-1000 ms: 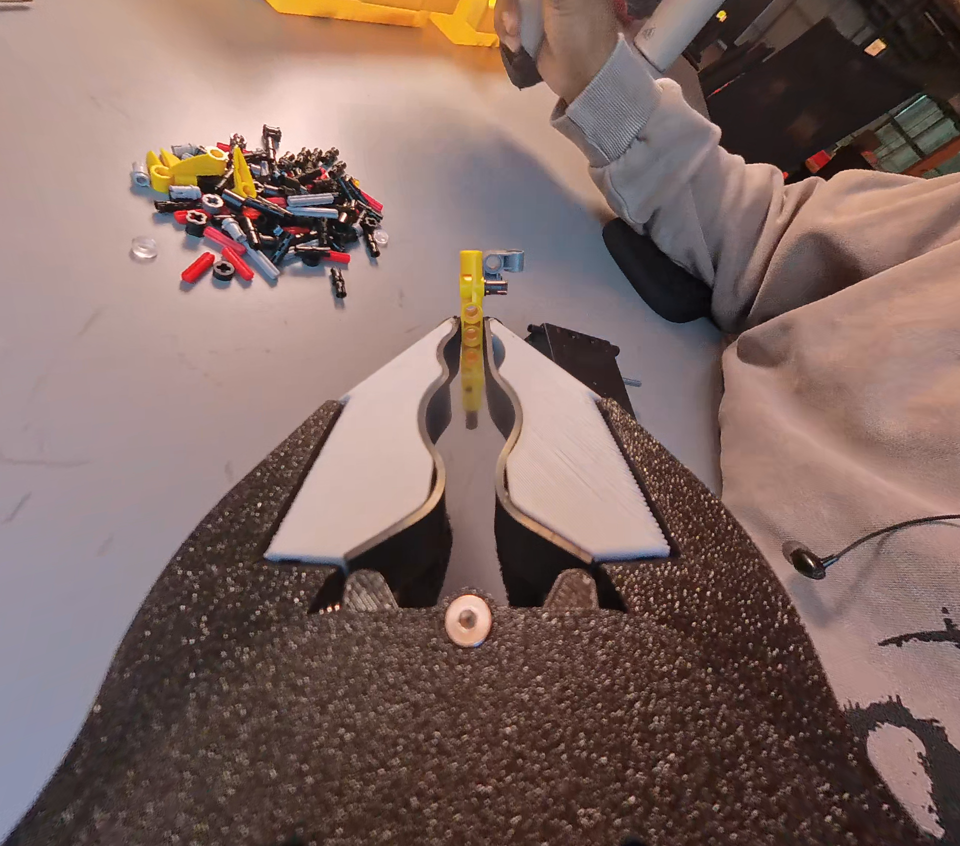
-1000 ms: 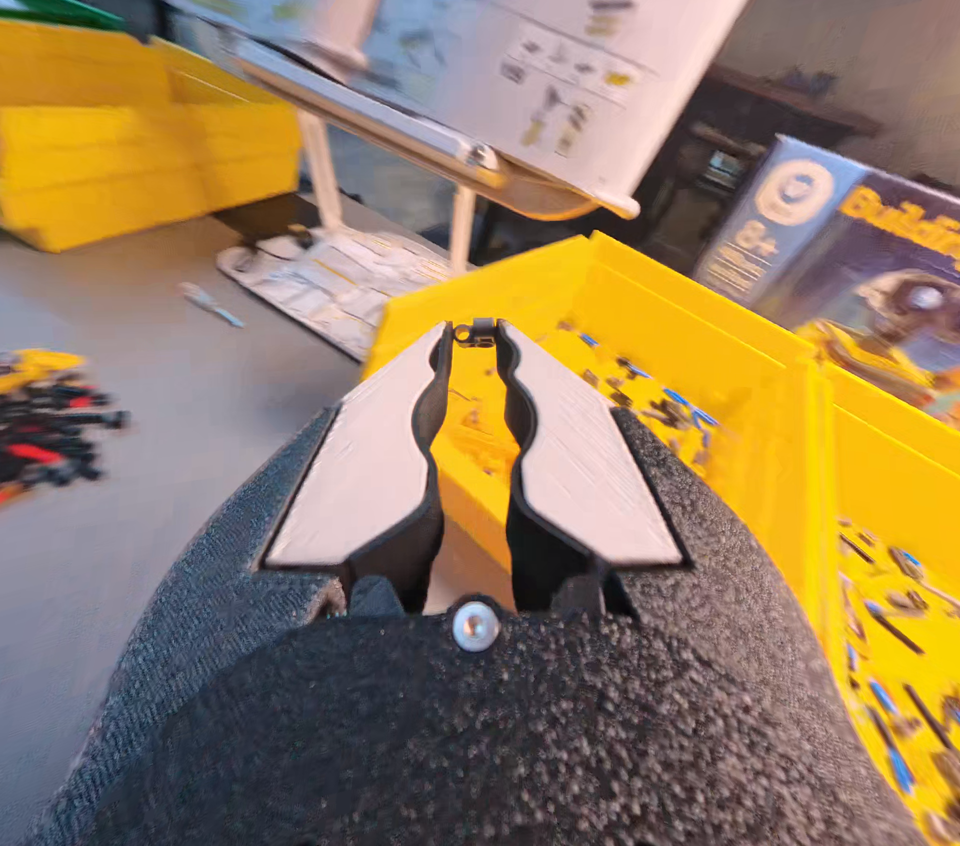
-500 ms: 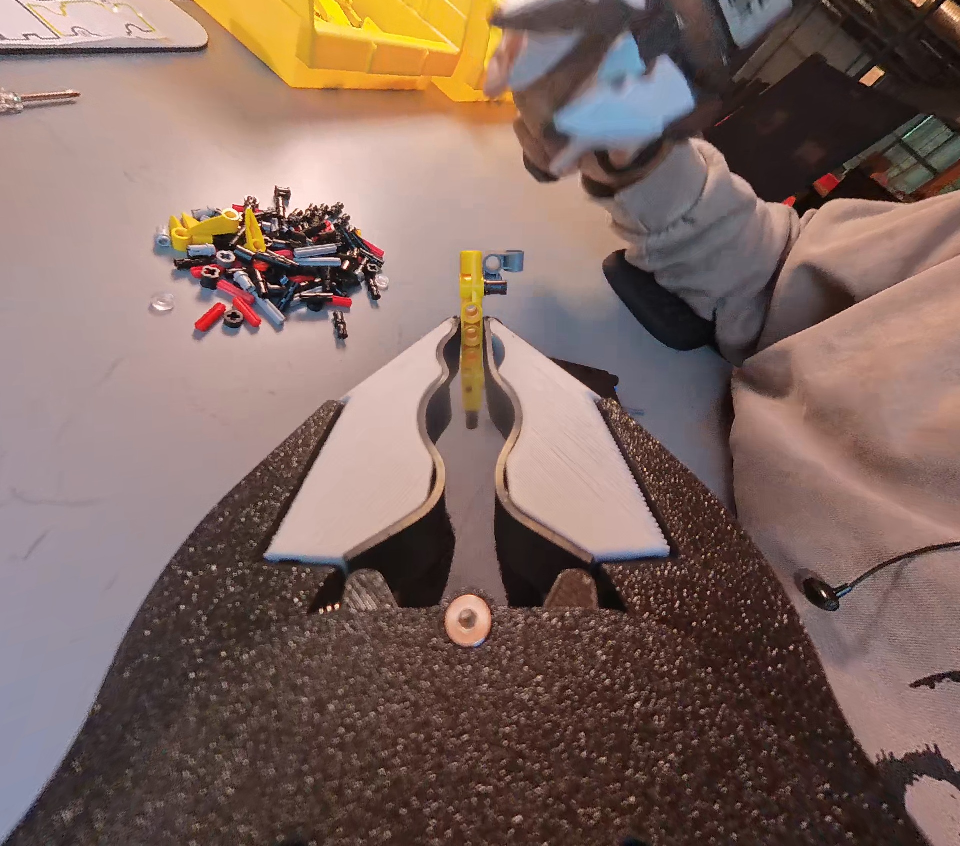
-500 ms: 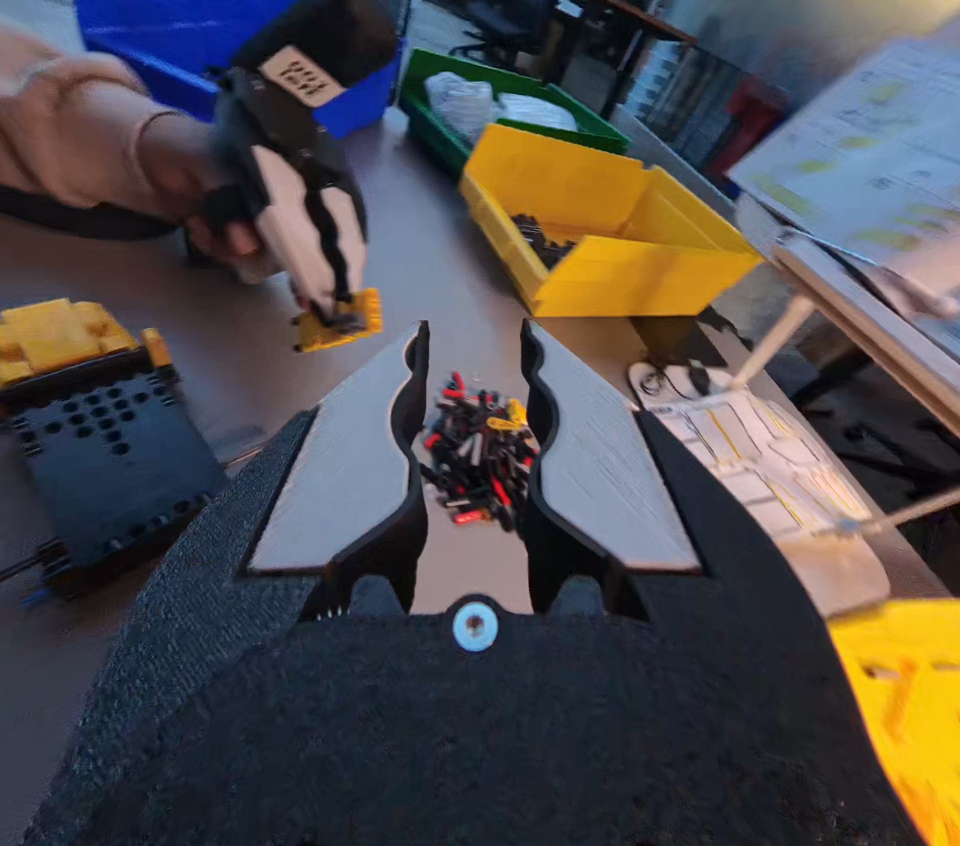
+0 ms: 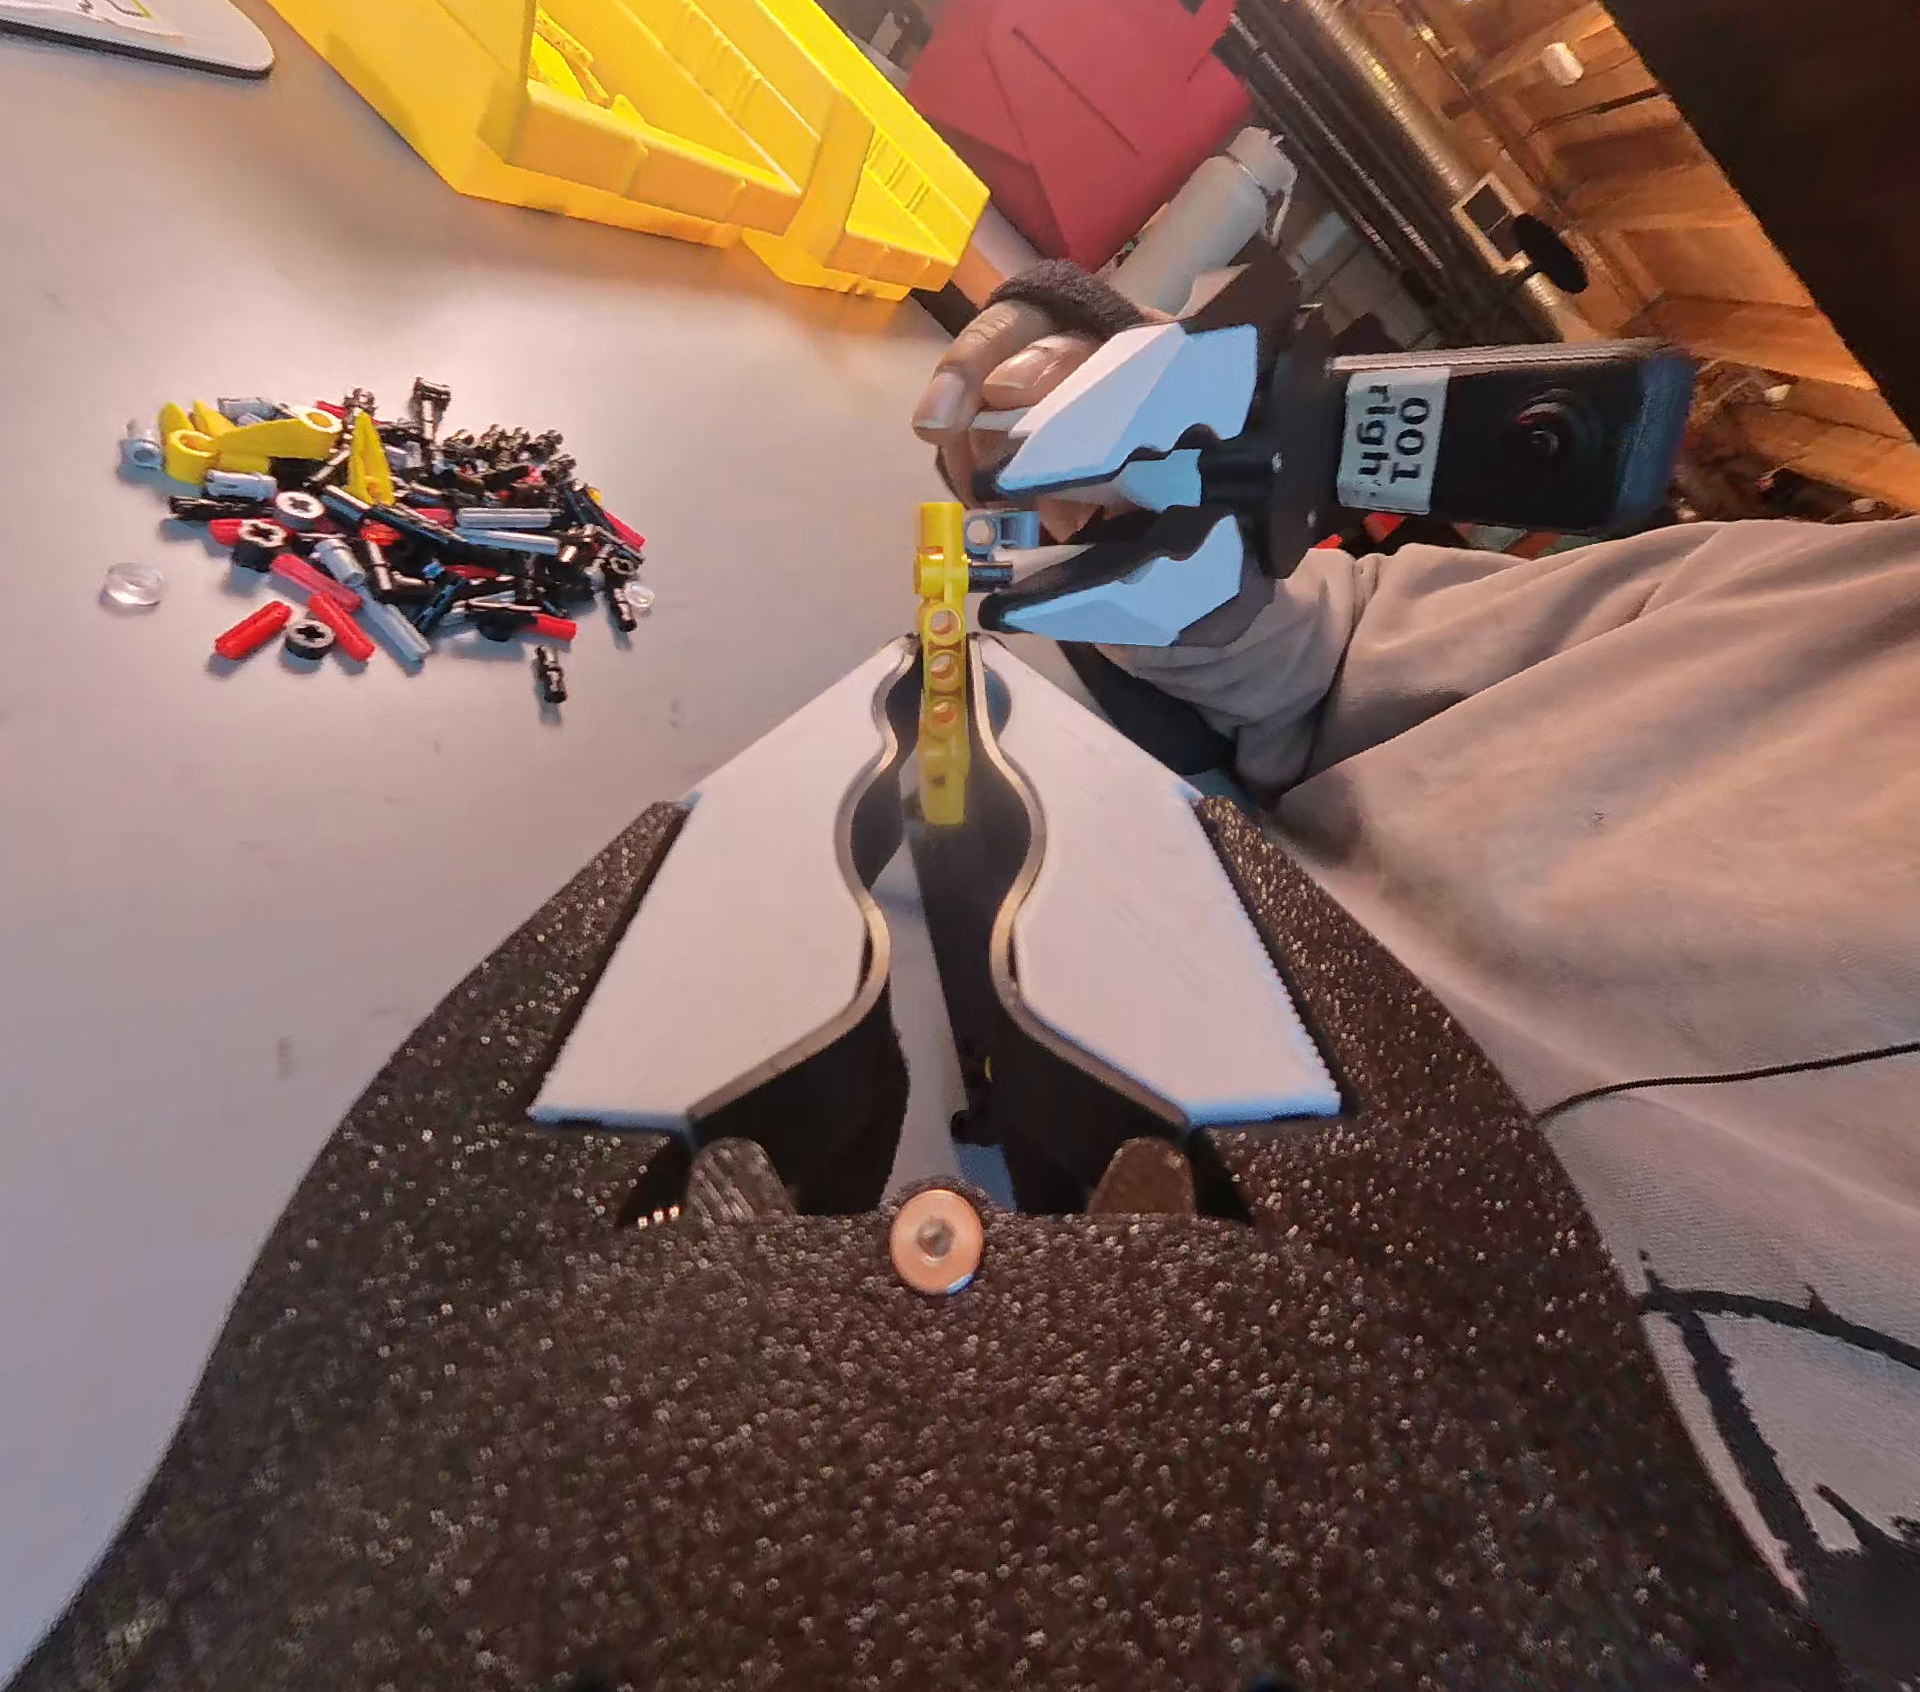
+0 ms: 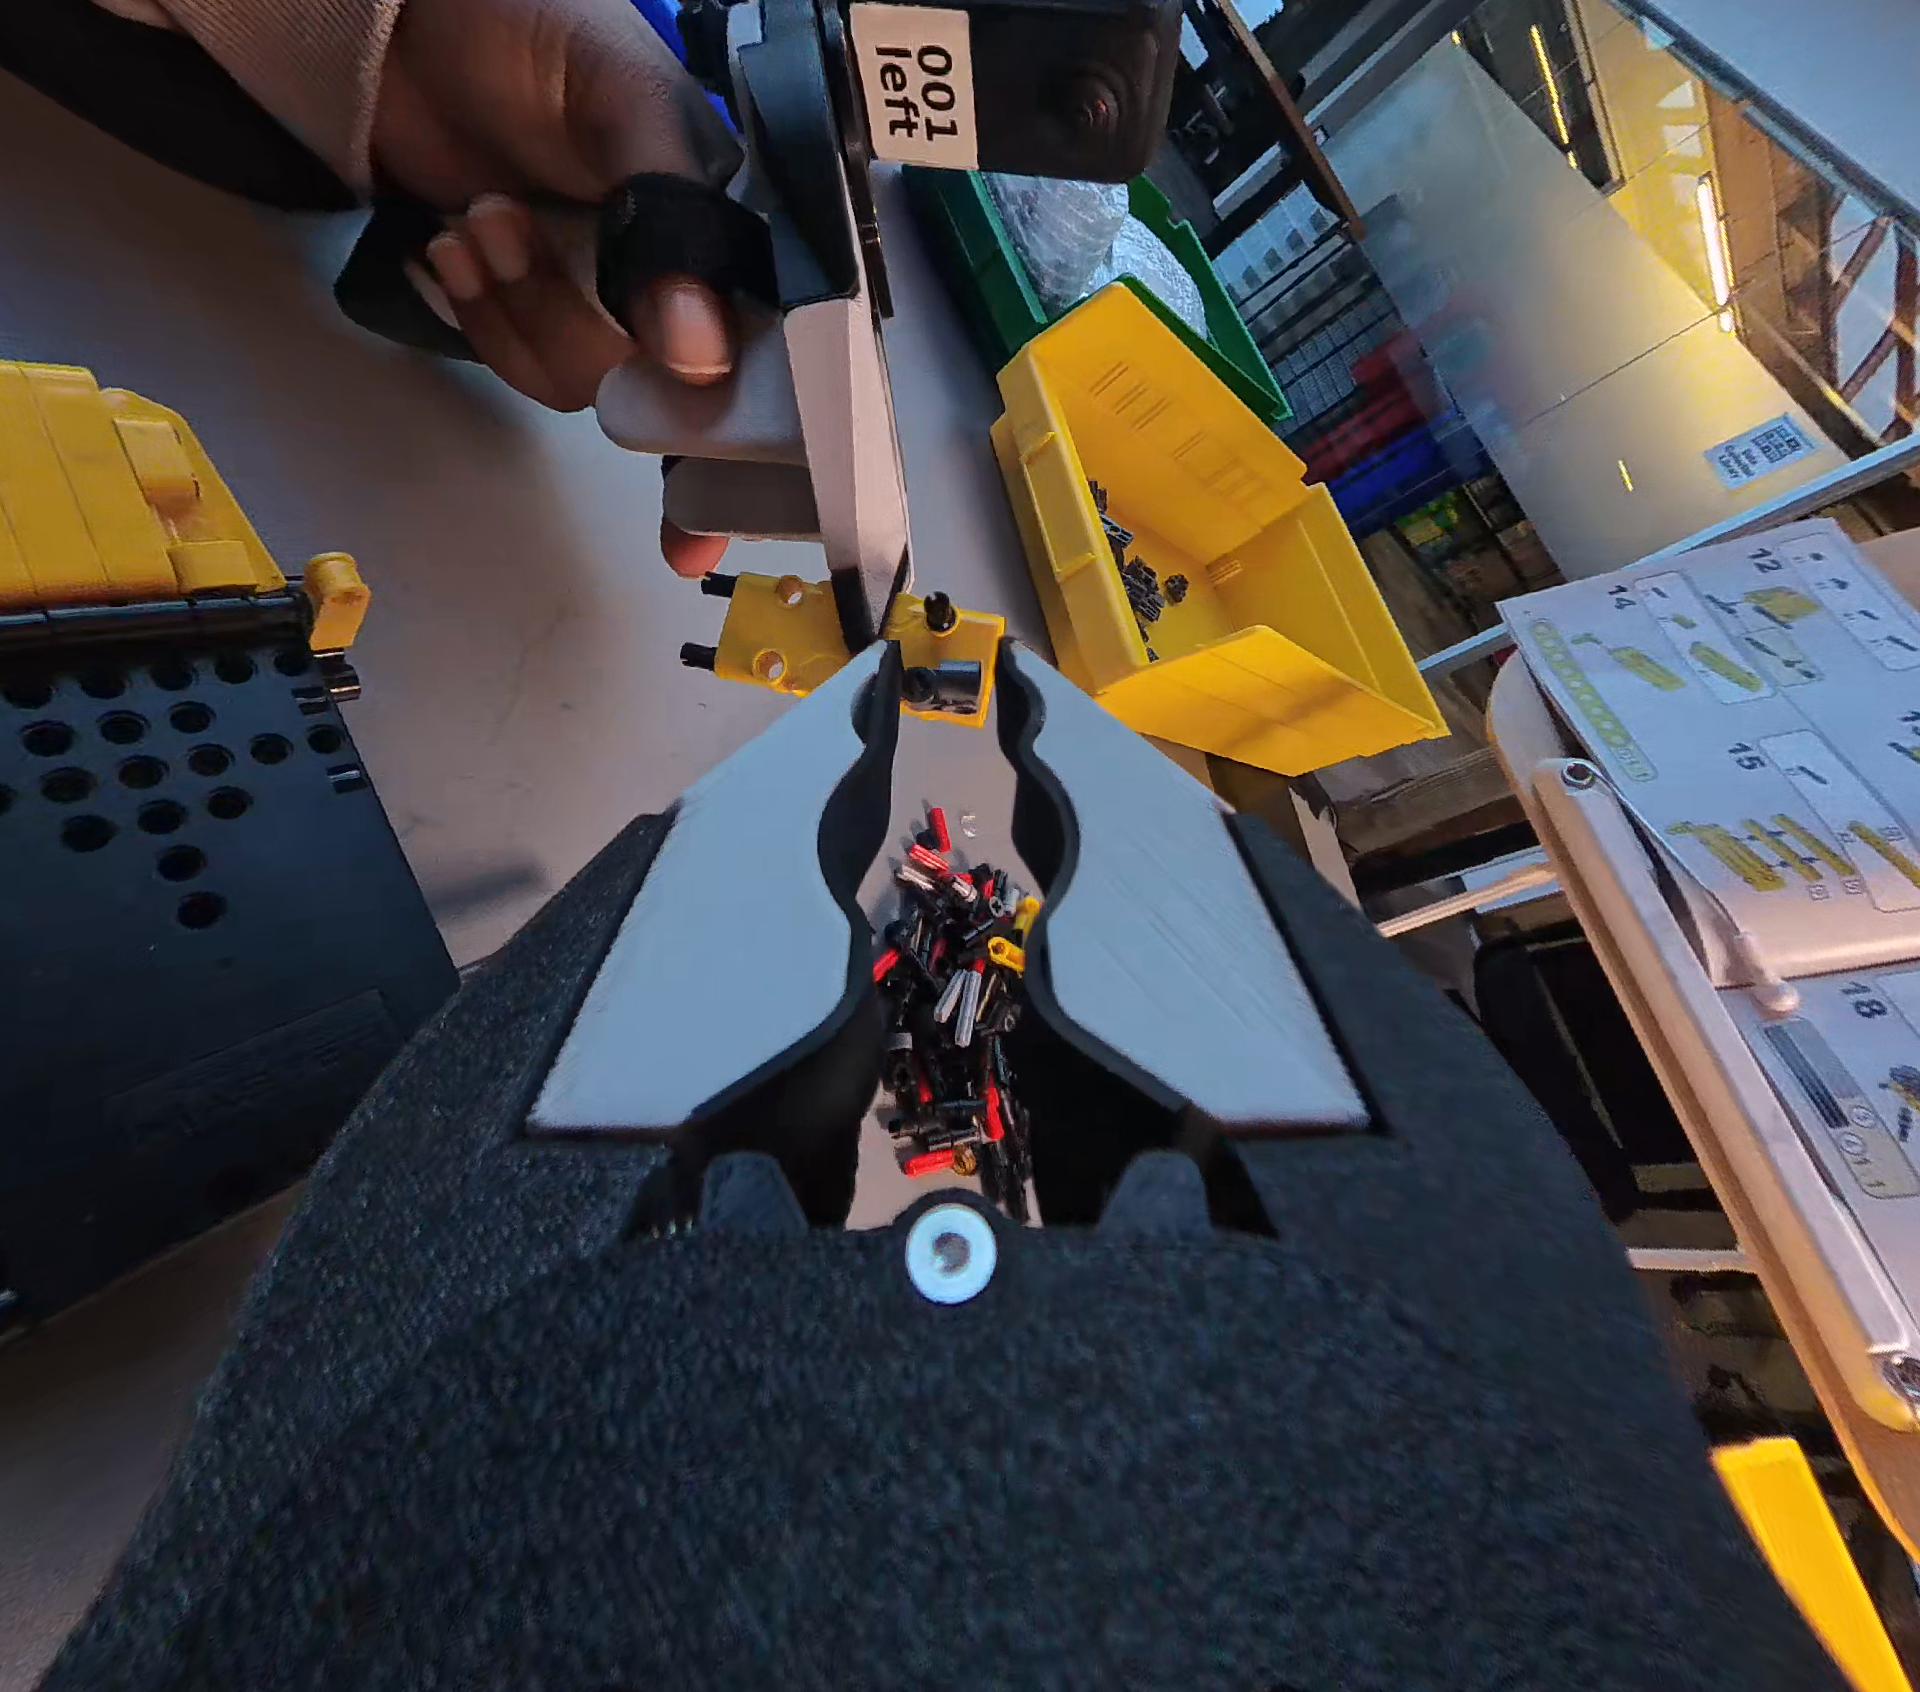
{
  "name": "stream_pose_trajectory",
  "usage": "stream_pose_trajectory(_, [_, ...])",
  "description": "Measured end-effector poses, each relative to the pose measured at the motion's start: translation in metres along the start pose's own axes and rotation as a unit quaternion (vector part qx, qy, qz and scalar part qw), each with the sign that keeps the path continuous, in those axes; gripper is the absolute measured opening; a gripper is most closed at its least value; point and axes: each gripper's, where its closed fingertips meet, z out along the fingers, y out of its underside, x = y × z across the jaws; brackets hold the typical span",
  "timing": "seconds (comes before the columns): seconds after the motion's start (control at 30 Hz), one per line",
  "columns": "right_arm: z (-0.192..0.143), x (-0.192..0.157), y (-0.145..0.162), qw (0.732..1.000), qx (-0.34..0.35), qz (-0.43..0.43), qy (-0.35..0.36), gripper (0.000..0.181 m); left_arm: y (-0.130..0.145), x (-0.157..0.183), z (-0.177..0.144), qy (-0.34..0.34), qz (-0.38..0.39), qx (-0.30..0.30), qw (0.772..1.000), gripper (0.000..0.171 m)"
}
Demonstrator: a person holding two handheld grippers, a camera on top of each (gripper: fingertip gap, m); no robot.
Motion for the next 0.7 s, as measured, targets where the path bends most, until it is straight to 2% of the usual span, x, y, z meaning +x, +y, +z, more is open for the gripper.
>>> stream_pose_trajectory(0.1, [-0.001,-0.001,-0.001,1.0,0.007,0.012,-0.004,0.02,-0.003,0.004,0.0,0.015,-0.014,0.01,1.0,0.006])
stream_pose_trajectory(0.37, [-0.002,0.0,0.0,0.999,0.011,0.033,-0.014,0.014,-0.001,0.005,0.001,0.026,-0.02,0.007,0.999,0.006])
stream_pose_trajectory(0.47, [-0.002,-0.004,-0.004,0.998,0.02,0.051,-0.029,0.014,-0.008,0.009,0.0,0.026,0.001,0.027,0.999,0.02])
stream_pose_trajectory(0.5, [-0.002,-0.003,-0.005,0.998,0.024,0.054,-0.023,0.014,-0.008,0.011,0.0,0.029,0.007,0.025,0.999,0.013])
stream_pose_trajectory(0.7, [-0.005,-0.003,-0.012,0.997,0.044,0.066,-0.02,0.014,-0.009,0.017,-0.002,0.048,0.012,0.02,0.999,0.008])
